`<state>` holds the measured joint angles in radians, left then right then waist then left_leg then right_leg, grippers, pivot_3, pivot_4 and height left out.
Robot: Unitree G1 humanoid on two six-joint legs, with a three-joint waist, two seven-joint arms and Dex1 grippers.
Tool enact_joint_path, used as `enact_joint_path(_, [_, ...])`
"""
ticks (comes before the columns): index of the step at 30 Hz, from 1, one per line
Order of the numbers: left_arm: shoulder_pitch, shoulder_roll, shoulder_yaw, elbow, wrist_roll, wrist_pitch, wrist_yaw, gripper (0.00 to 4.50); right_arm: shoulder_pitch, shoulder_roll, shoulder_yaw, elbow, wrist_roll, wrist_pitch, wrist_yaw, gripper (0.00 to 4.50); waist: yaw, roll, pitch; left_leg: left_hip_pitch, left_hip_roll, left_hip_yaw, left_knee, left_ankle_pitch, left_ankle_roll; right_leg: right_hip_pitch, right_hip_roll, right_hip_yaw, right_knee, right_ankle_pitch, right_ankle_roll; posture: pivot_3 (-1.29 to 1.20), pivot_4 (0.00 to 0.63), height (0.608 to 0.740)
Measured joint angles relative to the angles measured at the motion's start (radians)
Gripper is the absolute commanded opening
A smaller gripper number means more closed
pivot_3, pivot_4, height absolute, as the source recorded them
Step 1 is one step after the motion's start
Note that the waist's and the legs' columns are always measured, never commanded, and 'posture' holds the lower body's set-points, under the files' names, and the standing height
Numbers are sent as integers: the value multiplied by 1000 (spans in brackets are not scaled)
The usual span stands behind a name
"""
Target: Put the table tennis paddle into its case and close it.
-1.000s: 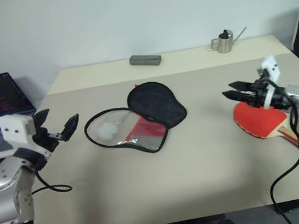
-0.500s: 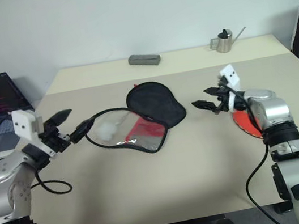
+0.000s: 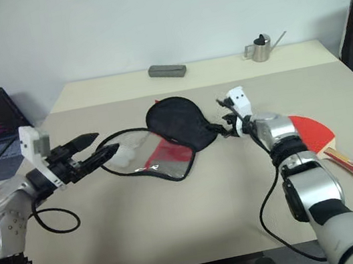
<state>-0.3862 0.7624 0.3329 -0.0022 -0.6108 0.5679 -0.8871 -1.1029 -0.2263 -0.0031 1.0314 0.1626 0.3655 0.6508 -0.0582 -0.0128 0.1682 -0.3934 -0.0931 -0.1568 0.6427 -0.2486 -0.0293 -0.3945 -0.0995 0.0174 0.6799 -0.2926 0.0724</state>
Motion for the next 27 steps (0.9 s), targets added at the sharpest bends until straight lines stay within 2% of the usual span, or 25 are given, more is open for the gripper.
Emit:
enact_joint_path(8, [-1,0,-1,1,-1,9,-2,4500,-42,72,-7,172,-63,-145,-112,4457,-5,0,0,-1,0,0,0,0,0,-2,1,0,0,0,0,0,150,740])
enact_joint_path(20, [3,0,-1,1,5,2,4,4500,-56,123,10,236,-146,-208,-162,4457,-11,0,0,-1,0,0,0,0,-1,-2,1,1,1,0,0,0,150,740])
enact_joint_path(24, [9,0,-1,1,7,-7,5,4500,-59,132,23,239,-172,-216,-181,3641,-15,0,0,-1,0,0,0,0,-1,-2,1,1,1,0,0,0,150,740])
enact_joint_path(27, [11,0,-1,1,7,-8,5,4500,-65,139,22,242,-179,-214,-192,2523,-19,0,0,-1,0,0,0,0,-1,-2,1,1,1,0,0,0,150,740])
